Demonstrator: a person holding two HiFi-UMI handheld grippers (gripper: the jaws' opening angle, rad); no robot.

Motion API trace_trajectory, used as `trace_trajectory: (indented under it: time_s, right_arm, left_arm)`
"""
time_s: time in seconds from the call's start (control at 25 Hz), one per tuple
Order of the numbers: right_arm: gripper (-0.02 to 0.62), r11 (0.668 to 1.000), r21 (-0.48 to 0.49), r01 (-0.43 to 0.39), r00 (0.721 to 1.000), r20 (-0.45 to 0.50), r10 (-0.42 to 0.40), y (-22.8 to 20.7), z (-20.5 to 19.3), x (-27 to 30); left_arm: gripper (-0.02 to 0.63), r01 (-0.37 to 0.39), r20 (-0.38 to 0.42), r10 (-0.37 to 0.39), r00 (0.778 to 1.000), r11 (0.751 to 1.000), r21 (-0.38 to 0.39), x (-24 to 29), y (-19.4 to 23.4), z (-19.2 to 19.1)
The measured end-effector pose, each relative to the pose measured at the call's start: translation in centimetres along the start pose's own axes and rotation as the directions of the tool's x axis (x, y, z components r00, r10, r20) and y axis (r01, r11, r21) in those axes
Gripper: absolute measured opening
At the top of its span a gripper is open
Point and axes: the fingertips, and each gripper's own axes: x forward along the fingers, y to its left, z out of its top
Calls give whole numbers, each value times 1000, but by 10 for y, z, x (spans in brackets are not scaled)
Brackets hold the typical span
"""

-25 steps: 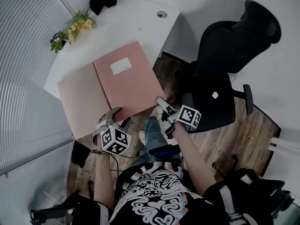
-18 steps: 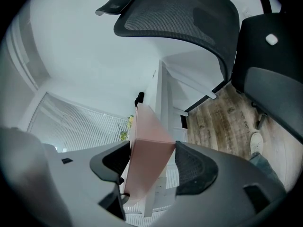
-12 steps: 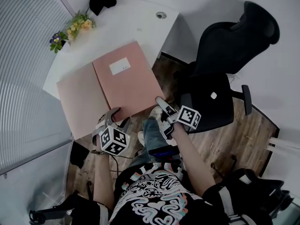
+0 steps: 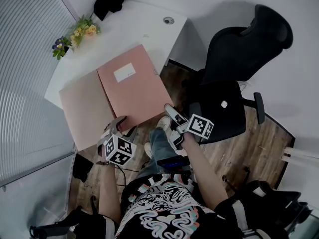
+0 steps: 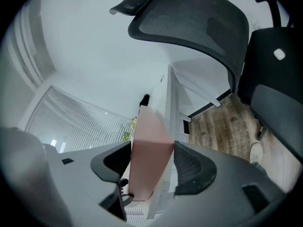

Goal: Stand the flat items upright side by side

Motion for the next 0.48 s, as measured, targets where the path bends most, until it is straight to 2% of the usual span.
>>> trace_trajectory:
  time_s: [0.48]
  right_arm:
    - [270,990,-138,-10,1000,16,12,36,18,-6]
  left_arm:
    - [219,6,31,-5,1000,999,-37,2,4,8]
